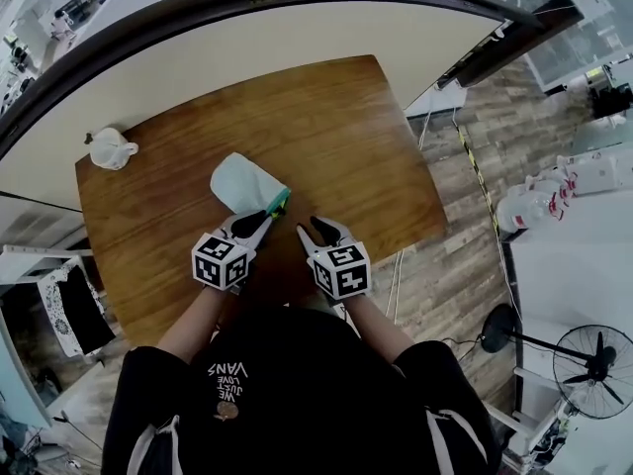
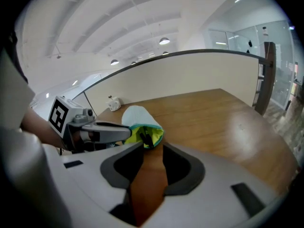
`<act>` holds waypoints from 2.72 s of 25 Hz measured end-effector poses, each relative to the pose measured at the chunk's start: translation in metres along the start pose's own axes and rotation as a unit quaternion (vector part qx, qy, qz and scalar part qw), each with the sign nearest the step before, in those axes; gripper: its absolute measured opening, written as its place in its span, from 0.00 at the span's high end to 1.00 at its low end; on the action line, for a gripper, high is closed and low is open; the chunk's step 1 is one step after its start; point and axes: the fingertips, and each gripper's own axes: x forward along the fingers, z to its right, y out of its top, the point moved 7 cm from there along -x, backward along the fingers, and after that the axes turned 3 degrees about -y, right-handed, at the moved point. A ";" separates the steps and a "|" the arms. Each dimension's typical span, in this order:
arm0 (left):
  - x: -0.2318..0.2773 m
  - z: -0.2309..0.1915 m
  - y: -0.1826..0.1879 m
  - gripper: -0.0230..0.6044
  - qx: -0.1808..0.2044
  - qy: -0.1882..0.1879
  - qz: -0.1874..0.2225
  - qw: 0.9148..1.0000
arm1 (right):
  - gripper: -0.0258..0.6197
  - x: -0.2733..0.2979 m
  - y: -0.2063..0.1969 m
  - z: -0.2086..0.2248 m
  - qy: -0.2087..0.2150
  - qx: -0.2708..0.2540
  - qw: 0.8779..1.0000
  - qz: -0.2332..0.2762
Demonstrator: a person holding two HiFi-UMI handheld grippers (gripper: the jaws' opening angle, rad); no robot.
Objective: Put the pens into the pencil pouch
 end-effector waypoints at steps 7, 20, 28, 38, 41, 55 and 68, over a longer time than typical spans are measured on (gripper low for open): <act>0.001 -0.004 -0.012 0.87 0.006 -0.013 -0.035 0.999 | 0.81 -0.019 -0.025 -0.010 -0.042 0.039 0.998 0.005; -0.039 0.006 -0.019 0.74 0.050 -0.007 -0.043 0.998 | 0.81 -0.045 -0.051 -0.044 -0.080 0.093 0.991 0.047; -0.078 0.023 -0.010 0.74 0.087 0.004 -0.009 0.996 | 0.81 -0.051 -0.044 -0.057 -0.081 0.095 0.990 0.069; -0.113 0.061 0.000 0.90 0.104 0.068 0.053 0.991 | 0.91 -0.074 -0.037 -0.059 -0.032 0.048 0.993 0.105; -0.118 0.080 -0.005 0.93 0.110 0.079 0.055 0.989 | 0.93 -0.087 -0.040 -0.059 -0.015 0.037 0.993 0.109; -0.130 0.162 -0.045 0.95 0.095 0.114 0.052 0.988 | 0.94 -0.144 -0.077 -0.058 0.054 -0.011 0.993 0.104; -0.152 0.217 -0.074 0.95 0.093 0.157 0.081 0.980 | 0.94 -0.186 -0.106 -0.065 0.082 -0.042 0.990 0.107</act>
